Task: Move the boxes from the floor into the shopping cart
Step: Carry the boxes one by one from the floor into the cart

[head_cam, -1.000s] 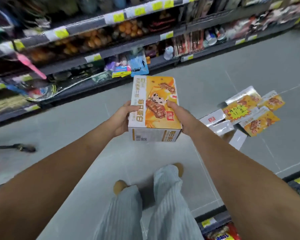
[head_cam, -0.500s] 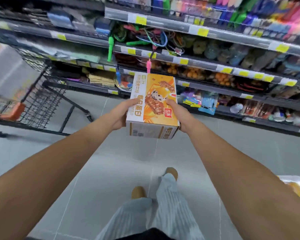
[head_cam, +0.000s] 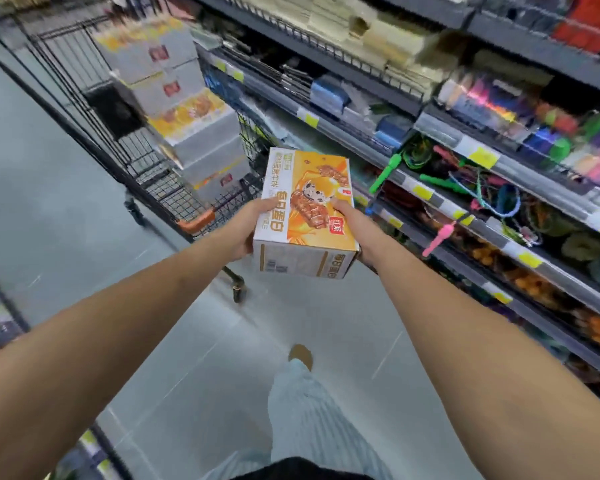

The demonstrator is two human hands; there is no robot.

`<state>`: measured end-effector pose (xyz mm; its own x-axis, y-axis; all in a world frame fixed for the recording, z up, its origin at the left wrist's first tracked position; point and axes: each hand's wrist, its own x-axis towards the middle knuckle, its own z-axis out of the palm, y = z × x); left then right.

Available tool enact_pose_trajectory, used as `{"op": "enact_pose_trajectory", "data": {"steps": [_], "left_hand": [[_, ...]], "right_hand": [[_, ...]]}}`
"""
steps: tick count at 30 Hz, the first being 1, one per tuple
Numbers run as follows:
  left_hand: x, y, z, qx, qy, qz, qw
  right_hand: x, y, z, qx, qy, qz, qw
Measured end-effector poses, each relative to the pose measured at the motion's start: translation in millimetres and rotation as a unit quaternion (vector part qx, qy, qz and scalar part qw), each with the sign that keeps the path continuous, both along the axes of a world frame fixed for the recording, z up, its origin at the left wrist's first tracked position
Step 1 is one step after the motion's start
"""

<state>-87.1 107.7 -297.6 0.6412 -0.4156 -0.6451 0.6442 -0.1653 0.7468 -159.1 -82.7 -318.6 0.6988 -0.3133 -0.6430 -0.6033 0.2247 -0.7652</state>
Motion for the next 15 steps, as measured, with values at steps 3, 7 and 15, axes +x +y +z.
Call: {"op": "enact_pose_trajectory", "data": {"steps": [3,7,15], "left_hand": [[49.0,16.5,11.1,0.003,-0.007,0.049,0.999],[109.4,41.5,10.0,0.014,-0.010,0.095,0.995],[211.6,100.4,-0.8,0.022,0.014,0.181,0.983]], "right_hand": [[67.3,12.2,7.2,0.001,-0.015,0.065,0.998],[150.0,30.8,16.1,-0.018,-0.022,0.131,0.991],[289.1,79.9,-5.6,-0.034,0.016,0.199,0.979]]}}
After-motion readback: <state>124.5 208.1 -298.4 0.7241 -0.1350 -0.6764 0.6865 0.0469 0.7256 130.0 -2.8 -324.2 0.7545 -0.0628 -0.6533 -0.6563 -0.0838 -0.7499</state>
